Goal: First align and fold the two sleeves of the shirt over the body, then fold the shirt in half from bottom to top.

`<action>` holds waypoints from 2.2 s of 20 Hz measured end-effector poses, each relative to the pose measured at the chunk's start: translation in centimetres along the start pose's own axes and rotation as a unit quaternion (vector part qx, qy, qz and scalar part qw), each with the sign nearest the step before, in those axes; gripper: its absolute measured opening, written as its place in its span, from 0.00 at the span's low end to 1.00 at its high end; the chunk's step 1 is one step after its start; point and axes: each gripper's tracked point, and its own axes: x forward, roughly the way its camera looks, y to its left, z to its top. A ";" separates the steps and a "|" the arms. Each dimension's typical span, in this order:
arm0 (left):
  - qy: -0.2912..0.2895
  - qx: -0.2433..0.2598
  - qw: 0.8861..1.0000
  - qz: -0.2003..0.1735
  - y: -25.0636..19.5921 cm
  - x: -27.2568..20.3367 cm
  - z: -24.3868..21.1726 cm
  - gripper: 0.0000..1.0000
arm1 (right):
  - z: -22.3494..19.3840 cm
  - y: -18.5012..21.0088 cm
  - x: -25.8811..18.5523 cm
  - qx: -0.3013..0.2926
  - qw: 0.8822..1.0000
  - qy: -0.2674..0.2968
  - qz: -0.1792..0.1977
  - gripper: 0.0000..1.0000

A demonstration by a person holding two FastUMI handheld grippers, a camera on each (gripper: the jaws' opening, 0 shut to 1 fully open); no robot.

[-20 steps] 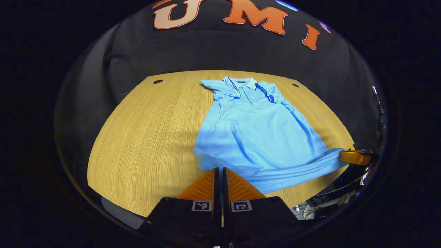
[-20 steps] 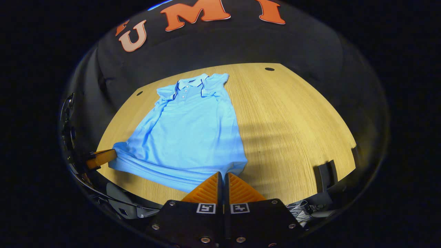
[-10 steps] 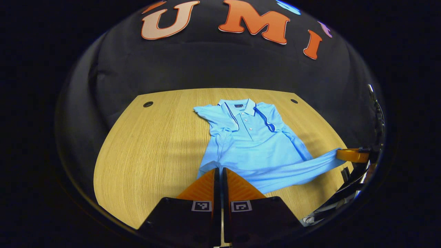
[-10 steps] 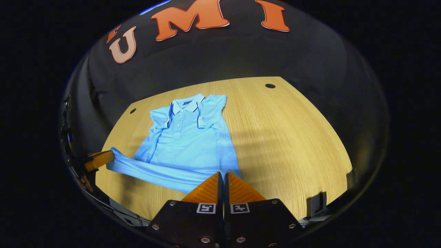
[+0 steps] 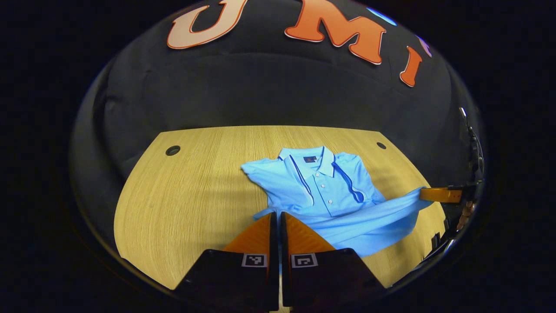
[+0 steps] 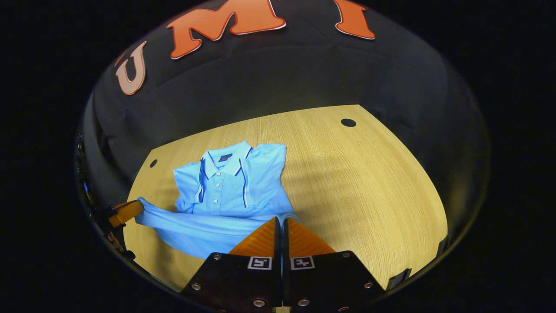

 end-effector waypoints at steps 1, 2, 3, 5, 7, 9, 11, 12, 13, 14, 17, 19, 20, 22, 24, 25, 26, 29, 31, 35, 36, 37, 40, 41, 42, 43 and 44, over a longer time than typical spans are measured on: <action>-0.001 -0.001 1.000 -0.002 0.3 0.7 0.6 0.08 | 0.7 0.0 0.9 0.002 1.000 0.000 -0.003 0.01; -0.002 0.000 1.000 -0.005 0.5 1.8 1.6 0.07 | 1.6 0.0 1.6 0.004 1.000 0.000 -0.003 0.01; -0.003 0.003 1.000 -0.006 0.7 3.0 2.5 0.07 | 2.3 0.0 2.4 0.007 1.000 0.001 -0.006 0.01; -0.005 0.002 1.000 -0.006 1.1 5.2 4.2 0.07 | 4.0 0.7 4.0 0.014 1.000 -0.002 -0.004 0.01; -0.009 0.001 1.000 -0.005 1.7 6.9 5.5 0.07 | 5.5 1.4 5.7 0.009 1.000 -0.007 -0.003 0.01; -0.010 -0.002 1.000 -0.001 2.4 8.5 6.7 0.07 | 7.1 2.1 7.3 0.001 1.000 -0.009 -0.003 0.01; -0.013 -0.004 1.000 0.002 3.1 9.9 7.9 0.07 | 8.6 2.8 8.9 -0.006 1.000 -0.013 -0.003 0.01; -0.012 -0.004 1.000 0.002 3.4 10.6 8.2 0.07 | 9.4 3.1 9.5 -0.012 1.000 -0.021 -0.002 0.01; -0.011 -0.006 1.000 0.005 3.7 11.0 8.3 0.07 | 10.0 3.3 10.1 -0.020 1.000 -0.024 -0.004 0.01; -0.008 -0.007 1.000 0.008 4.2 11.5 8.3 0.07 | 10.4 3.6 10.7 -0.023 0.999 -0.025 -0.003 0.01; -0.012 0.003 1.000 0.016 5.1 12.2 9.3 0.13 | 11.3 4.3 11.8 -0.009 0.999 -0.033 0.004 0.02; -0.018 0.012 1.000 0.013 4.6 11.3 10.1 0.44 | 10.7 3.8 11.6 -0.015 0.999 -0.027 -0.010 0.12; -0.017 0.012 1.000 0.012 4.4 10.9 10.0 0.69 | 10.7 3.6 11.1 -0.023 0.999 -0.030 -0.018 0.19; -0.016 0.002 1.000 0.006 3.5 9.3 10.2 0.98 | 11.4 3.9 9.7 -0.036 0.998 -0.046 -0.016 0.48; -0.029 -0.005 1.000 0.007 2.9 7.3 10.6 1.00 | 12.3 4.4 7.8 -0.037 0.997 -0.070 -0.005 0.70; -0.037 -0.003 0.999 0.011 2.8 6.3 10.9 1.00 | 12.5 4.6 6.7 -0.035 0.996 -0.080 0.000 0.78; -0.045 0.001 0.999 0.015 2.5 4.8 11.1 1.00 | 12.6 4.7 5.2 -0.033 0.995 -0.090 0.005 0.81; -0.079 0.020 0.996 0.025 1.4 0.4 12.0 1.00 | 12.3 4.6 1.5 -0.039 0.993 -0.113 0.016 0.89; -0.105 0.033 0.994 0.029 0.4 -2.6 12.5 1.00 | 12.2 4.4 -1.2 -0.046 0.990 -0.131 0.015 0.90; -0.163 0.059 0.984 0.043 -1.5 -9.0 13.1 1.00 | 12.7 3.9 -7.4 -0.067 0.979 -0.190 0.014 0.90; -0.175 0.064 0.981 0.045 -2.0 -10.7 13.1 1.00 | 12.8 3.9 -8.9 -0.069 0.976 -0.205 0.015 0.90; -0.189 0.066 0.979 0.048 -2.6 -12.6 12.7 1.00 | 12.7 3.8 -10.4 -0.072 0.973 -0.217 0.019 0.90; -0.226 0.078 0.969 0.057 -4.2 -17.3 12.0 0.99 | 12.2 4.0 -14.9 -0.085 0.960 -0.264 0.032 0.90; -0.240 0.083 0.965 0.061 -4.7 -18.8 11.8 1.00 | 11.8 4.1 -16.2 -0.089 0.956 -0.276 0.036 0.90; -0.254 0.086 0.961 0.063 -5.1 -20.3 11.6 0.99 | 11.7 4.4 -16.7 -0.092 0.954 -0.282 0.040 0.91; -0.267 0.087 0.957 0.067 -5.7 -22.1 11.5 0.99 | 11.3 4.5 -17.8 -0.095 0.952 -0.289 0.044 0.93; -0.279 0.084 0.954 0.069 -6.2 -23.8 11.2 0.99 | 10.9 4.5 -18.9 -0.097 0.949 -0.296 0.048 0.94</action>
